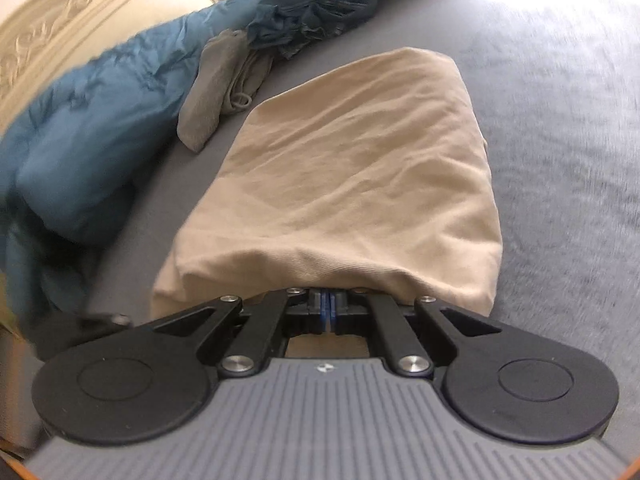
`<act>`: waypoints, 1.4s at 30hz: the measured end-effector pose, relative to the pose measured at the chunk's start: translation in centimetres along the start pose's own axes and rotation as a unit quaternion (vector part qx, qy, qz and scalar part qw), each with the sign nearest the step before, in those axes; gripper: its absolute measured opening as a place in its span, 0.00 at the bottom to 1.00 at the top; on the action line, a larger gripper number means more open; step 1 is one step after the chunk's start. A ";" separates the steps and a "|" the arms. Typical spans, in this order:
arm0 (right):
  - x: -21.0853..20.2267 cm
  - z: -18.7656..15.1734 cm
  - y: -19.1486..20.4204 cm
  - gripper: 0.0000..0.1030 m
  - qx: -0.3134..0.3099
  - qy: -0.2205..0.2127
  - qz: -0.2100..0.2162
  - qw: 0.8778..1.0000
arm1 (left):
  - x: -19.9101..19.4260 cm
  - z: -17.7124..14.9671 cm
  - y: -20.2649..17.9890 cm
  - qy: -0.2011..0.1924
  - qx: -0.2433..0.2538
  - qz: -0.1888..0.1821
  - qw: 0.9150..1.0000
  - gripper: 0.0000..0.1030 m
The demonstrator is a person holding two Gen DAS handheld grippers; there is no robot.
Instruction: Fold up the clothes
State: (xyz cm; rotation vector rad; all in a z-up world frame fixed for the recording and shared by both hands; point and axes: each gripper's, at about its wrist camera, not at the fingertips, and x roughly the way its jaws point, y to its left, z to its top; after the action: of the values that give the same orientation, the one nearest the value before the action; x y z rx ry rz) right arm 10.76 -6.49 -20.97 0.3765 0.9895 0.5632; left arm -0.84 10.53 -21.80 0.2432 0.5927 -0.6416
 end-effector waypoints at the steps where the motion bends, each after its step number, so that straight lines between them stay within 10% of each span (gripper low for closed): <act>1: -0.3 -0.1 0.0 0.02 0.002 -0.001 0.002 1.000 | 0.2 -0.1 0.1 -0.002 -0.005 0.003 1.000 0.20; 16: -5.5 -4.4 3.3 0.32 -0.112 -0.016 -0.058 0.992 | 1.5 -0.1 2.6 -0.032 -0.070 0.027 0.997 0.20; 19: -4.1 -6.2 6.2 0.44 -0.253 -0.011 -0.107 0.961 | 1.4 0.1 2.8 -0.031 -0.065 0.028 0.997 0.19; 23: -2.1 -9.1 9.2 0.49 -0.431 -0.010 -0.143 0.891 | 1.1 0.1 2.7 -0.028 -0.064 0.029 0.997 0.19; 28: 0.6 -9.7 9.2 0.41 -0.487 -0.007 -0.173 0.856 | 0.2 0.1 2.5 -0.023 -0.062 0.024 0.997 0.19; 32: 0.4 -8.5 8.9 0.04 -0.463 -0.027 -0.188 0.866 | -0.6 0.0 2.2 -0.020 -0.061 0.020 0.998 0.19; 42: -0.7 -6.0 8.0 0.01 -0.386 -0.079 -0.165 0.904 | -3.8 1.6 1.3 -0.072 -0.062 0.011 0.995 0.26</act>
State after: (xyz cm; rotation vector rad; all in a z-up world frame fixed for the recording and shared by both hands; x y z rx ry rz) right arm 3.16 -0.28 -19.22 -0.4439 0.5859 0.5579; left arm -1.77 12.78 -18.24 0.0858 0.4890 -0.5940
